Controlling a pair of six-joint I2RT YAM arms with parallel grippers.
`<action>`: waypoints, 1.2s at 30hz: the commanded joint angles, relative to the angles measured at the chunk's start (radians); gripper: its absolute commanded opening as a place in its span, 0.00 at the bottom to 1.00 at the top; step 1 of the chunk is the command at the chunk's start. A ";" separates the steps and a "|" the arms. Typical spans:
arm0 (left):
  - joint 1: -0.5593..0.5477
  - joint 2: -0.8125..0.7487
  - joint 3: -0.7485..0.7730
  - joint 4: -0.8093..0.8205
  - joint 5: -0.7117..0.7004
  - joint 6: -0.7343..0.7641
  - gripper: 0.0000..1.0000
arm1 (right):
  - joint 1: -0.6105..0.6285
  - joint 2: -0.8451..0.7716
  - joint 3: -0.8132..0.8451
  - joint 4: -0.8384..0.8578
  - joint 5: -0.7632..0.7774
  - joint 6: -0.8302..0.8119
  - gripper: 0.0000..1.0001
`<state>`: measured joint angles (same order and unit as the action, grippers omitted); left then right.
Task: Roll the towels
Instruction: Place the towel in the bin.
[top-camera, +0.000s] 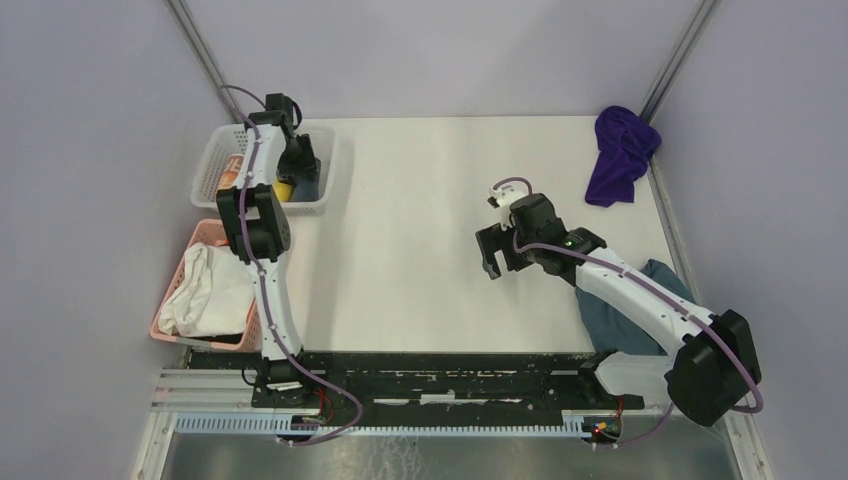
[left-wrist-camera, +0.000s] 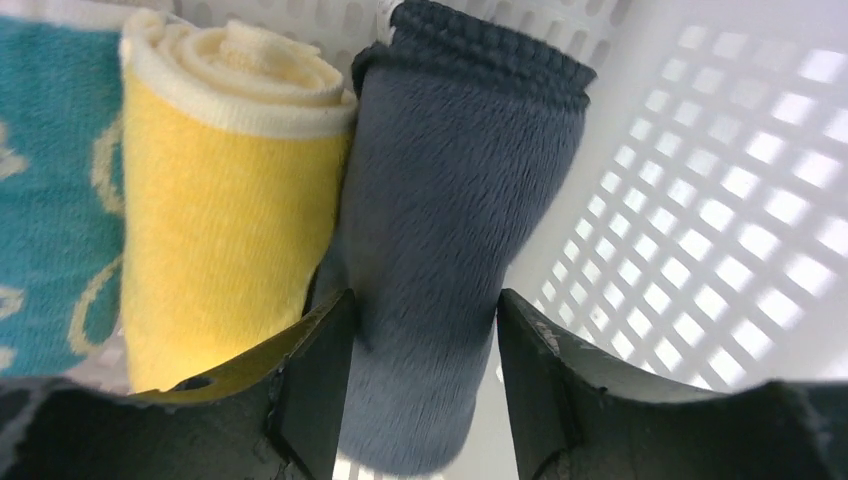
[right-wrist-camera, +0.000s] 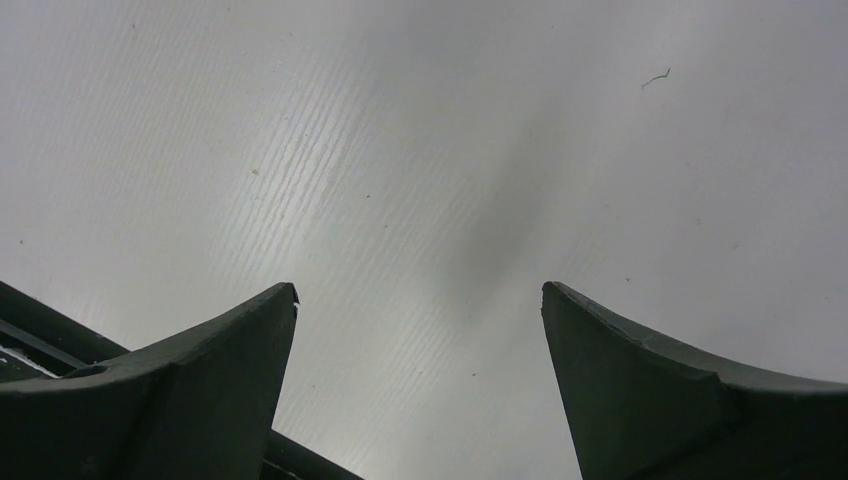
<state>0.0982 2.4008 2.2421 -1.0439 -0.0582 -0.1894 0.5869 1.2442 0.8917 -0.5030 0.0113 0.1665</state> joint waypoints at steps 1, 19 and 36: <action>-0.007 -0.172 -0.017 -0.007 0.047 0.019 0.62 | -0.002 -0.051 0.069 -0.019 0.043 -0.009 1.00; -0.087 -0.985 -0.844 0.361 0.066 -0.082 0.87 | -0.057 0.015 0.298 -0.093 0.367 -0.009 1.00; -0.289 -1.466 -1.346 0.664 -0.085 -0.070 1.00 | -0.606 0.542 0.571 0.047 0.236 0.185 0.90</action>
<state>-0.1745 0.9672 0.9432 -0.4858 -0.0727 -0.2703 0.0612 1.6943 1.3506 -0.5148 0.2554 0.2813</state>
